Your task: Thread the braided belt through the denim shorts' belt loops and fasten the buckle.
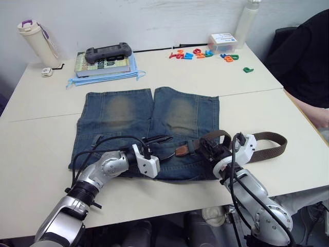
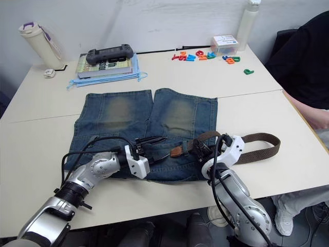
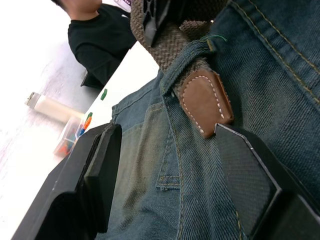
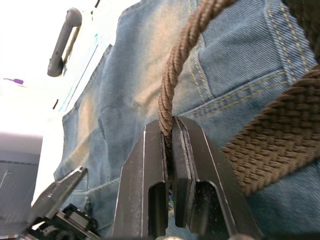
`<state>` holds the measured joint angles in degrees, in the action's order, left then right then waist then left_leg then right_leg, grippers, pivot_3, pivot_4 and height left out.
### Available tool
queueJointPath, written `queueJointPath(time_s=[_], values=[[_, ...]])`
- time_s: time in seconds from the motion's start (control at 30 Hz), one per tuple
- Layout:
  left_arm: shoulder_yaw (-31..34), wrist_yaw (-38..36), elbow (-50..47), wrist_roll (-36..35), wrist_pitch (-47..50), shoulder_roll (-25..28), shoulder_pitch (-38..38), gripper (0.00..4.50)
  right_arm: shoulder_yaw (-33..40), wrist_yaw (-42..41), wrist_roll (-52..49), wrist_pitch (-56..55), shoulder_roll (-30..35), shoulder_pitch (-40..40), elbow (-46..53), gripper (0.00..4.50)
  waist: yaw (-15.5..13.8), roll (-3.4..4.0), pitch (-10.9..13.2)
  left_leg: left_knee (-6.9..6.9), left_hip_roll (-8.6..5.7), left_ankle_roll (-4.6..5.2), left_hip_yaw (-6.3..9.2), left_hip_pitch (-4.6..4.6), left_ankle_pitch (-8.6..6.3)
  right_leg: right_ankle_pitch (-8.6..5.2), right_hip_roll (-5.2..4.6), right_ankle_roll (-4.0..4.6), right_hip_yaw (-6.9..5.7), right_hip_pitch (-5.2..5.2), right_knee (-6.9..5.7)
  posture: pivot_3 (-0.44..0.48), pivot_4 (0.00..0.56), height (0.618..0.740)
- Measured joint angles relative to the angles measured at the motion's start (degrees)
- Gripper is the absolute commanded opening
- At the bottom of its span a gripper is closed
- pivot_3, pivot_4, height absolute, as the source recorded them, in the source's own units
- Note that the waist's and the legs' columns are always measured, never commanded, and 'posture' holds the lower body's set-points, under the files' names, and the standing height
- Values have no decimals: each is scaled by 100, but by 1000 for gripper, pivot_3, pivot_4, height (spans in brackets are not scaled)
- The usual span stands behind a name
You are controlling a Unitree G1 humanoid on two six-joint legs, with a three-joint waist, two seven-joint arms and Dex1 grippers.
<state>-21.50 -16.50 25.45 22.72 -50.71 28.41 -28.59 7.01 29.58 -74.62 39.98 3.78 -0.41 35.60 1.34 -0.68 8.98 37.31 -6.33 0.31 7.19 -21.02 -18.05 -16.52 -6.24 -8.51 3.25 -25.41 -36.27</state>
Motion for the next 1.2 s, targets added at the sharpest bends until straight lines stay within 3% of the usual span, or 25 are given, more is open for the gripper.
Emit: queueJointPath(time_s=[0.47, 0.97, 1.2], values=[[18, -370, 99, -177, -199, 56, -51, 3284, 19, 228, -289, -268, 5, -7, -171, 0, 27, 3, -12, -3, 4, 1, -1, 1, -1, 0, 0, 0, 1, -1, 2, 0, 150, 714], [-7, -13, 217, 458, -277, -25, -238, 3284, -248, 239, -342, -283, -12, -15, -321, 0, -20, -3, -26, 3, -1, 2, 0, 1, -1, 0, 0, 0, 0, 3, -2, 0, 150, 714], [-208, -864, 249, -331, -496, 185, -281, 3284, -189, 256, -347, -290, 53, -91, -458, 0, 31, -1, -28, -5, 5, 2, 0, 1, -1, 0, 0, 0, 1, -1, 4, 0, 150, 714]])
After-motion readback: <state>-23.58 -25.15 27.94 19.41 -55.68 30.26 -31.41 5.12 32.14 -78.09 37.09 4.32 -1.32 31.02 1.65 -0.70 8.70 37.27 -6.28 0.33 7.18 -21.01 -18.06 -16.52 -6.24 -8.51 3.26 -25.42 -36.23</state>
